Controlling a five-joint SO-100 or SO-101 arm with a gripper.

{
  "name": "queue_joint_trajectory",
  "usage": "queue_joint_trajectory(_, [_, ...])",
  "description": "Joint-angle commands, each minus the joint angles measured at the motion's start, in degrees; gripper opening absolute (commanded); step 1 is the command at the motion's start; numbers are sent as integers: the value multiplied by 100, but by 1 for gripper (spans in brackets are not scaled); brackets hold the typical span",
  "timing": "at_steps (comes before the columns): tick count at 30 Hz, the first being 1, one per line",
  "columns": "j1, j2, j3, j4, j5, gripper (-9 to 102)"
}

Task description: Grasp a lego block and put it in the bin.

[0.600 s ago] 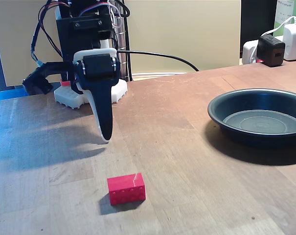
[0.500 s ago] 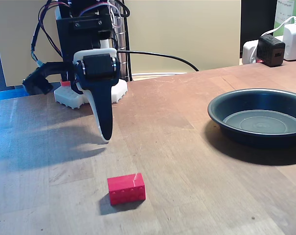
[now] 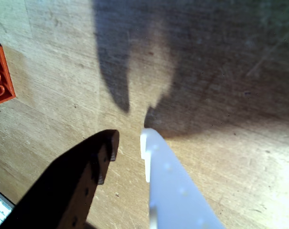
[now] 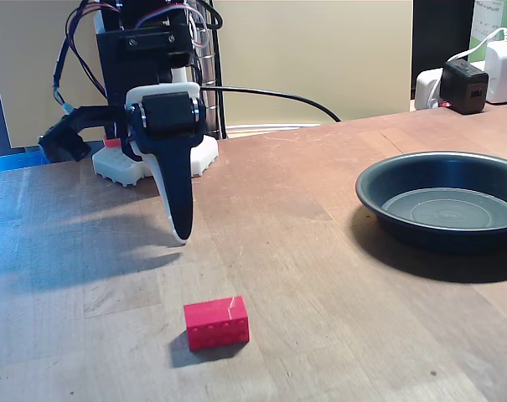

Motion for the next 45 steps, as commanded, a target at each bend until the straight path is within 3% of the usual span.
queue_joint_trajectory(1, [18, -9, 299, 0, -44, 0])
queue_joint_trajectory(45, [35, -26, 105, -229, -35, 0])
